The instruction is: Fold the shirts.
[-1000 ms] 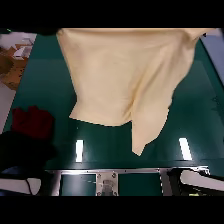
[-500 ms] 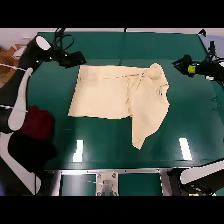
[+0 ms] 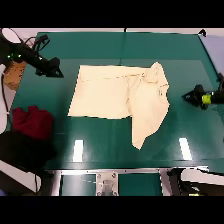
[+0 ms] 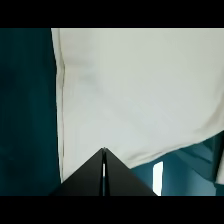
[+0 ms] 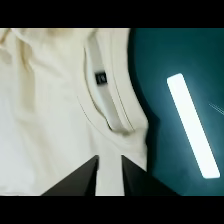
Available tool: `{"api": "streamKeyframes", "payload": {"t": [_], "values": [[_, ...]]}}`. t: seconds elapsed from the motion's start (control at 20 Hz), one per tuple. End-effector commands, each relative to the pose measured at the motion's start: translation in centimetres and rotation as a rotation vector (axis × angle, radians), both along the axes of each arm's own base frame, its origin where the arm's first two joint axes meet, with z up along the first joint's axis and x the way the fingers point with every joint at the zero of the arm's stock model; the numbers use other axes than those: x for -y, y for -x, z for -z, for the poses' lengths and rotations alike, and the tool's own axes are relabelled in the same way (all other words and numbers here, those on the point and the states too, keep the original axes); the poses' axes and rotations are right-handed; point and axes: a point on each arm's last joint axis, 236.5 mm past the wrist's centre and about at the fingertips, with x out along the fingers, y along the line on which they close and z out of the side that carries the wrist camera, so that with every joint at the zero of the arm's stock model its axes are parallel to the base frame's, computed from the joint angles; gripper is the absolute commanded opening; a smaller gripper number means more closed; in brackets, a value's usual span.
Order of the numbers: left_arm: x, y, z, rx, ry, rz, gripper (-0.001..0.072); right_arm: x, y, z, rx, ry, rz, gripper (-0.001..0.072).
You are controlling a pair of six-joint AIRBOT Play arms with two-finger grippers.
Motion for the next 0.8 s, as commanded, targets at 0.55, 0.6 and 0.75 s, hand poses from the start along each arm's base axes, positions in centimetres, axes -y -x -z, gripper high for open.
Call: {"api": "streamKeyframes", "payload": {"t": [0.55, 0.6, 0.75], "values": [[-2.2, 10.5, 6.4, -0.115, 0.021, -0.116, 0.0028, -13.5, 8.7, 11.2, -0.178, -0.192, 0.001, 0.0137], [-2.3, 10.2, 6.4, -0.108, 0.021, -0.129, 0.0028, -13.5, 8.2, 10.7, -0.165, -0.189, -0.033, 0.0032], [-2.4, 10.1, 6.5, -0.121, 0.019, -0.164, 0.0482, -9.7, 6.4, 7.3, -0.138, -0.168, -0.06, 0.0013]]}}
